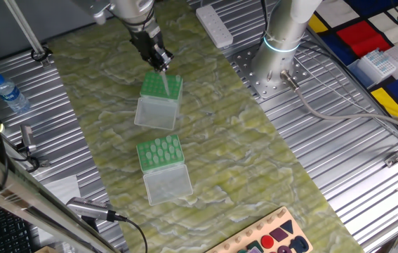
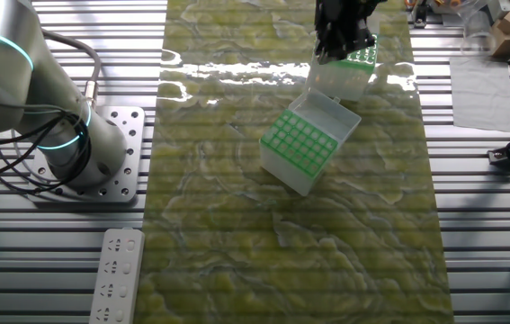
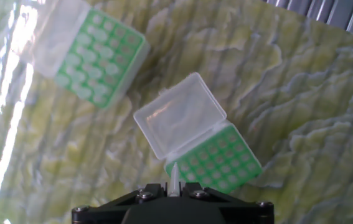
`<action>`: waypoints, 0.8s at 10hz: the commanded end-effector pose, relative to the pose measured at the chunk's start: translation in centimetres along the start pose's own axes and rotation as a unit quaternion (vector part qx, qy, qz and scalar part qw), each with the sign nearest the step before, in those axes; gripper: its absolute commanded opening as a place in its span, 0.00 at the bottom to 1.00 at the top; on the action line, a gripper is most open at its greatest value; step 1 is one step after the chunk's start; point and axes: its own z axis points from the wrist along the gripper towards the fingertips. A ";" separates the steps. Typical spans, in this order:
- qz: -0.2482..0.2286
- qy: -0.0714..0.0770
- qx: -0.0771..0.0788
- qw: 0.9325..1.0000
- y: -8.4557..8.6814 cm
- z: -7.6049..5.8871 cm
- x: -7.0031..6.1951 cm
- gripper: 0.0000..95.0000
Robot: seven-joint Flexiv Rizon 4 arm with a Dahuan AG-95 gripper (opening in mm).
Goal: Transfer all large pipette tips from one holder to another
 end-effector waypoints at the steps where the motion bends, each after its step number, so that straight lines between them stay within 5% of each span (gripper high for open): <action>1: -0.034 0.016 0.010 0.999 -1.0 0.8 1.4 0.00; 8: -0.049 0.015 0.009 0.999 -1.5 2.1 3.8 0.00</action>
